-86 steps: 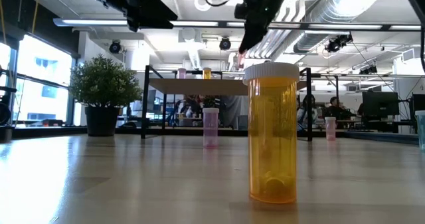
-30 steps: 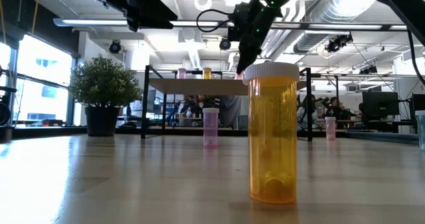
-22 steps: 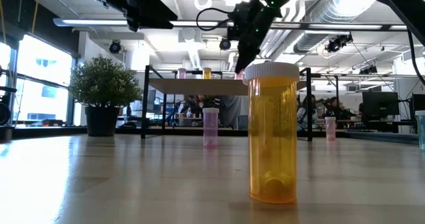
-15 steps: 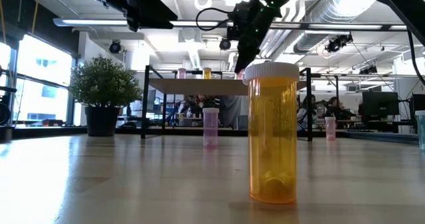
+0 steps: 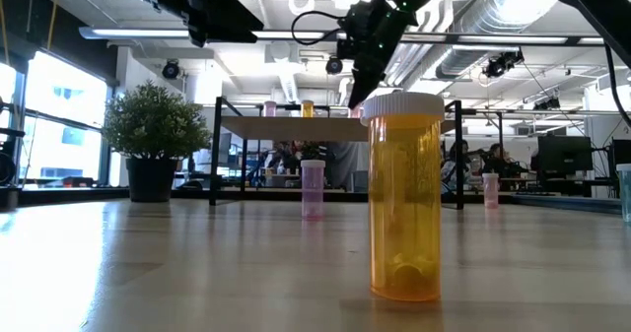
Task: Pick and place medicine bottles onto shelf by color
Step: Put the bottom red pill bottle on the shelf, then put the left orange pill bottle aligned with the other orange pill bottle on the shelf
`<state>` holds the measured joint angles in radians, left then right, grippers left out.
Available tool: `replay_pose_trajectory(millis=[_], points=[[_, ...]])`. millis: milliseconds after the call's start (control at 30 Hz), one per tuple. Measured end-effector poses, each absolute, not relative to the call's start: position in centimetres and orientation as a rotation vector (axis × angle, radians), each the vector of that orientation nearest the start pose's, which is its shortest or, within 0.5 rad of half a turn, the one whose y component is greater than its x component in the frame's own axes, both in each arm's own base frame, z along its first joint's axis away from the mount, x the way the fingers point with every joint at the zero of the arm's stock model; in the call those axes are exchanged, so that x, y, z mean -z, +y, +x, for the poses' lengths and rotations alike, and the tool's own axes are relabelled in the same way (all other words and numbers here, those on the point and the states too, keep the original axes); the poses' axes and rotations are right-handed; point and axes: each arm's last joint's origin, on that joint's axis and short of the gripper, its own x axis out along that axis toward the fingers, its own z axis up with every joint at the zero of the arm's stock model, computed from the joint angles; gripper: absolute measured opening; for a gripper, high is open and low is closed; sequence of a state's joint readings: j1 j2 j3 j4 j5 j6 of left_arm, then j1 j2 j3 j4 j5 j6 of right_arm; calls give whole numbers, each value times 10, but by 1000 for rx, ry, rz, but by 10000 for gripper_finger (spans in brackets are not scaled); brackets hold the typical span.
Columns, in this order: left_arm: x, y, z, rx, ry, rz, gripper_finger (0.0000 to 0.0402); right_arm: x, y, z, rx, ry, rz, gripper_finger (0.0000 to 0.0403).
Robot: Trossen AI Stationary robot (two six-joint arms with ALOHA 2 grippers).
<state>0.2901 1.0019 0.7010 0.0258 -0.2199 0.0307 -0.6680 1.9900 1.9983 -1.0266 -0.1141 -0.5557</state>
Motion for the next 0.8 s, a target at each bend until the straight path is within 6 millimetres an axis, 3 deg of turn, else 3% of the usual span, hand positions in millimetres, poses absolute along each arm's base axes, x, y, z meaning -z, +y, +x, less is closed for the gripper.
replay_pose_trajectory(millis=[800], points=[[-284,70,211,-504,300,37,236,-345,-257,331,230,1023,-121,218]])
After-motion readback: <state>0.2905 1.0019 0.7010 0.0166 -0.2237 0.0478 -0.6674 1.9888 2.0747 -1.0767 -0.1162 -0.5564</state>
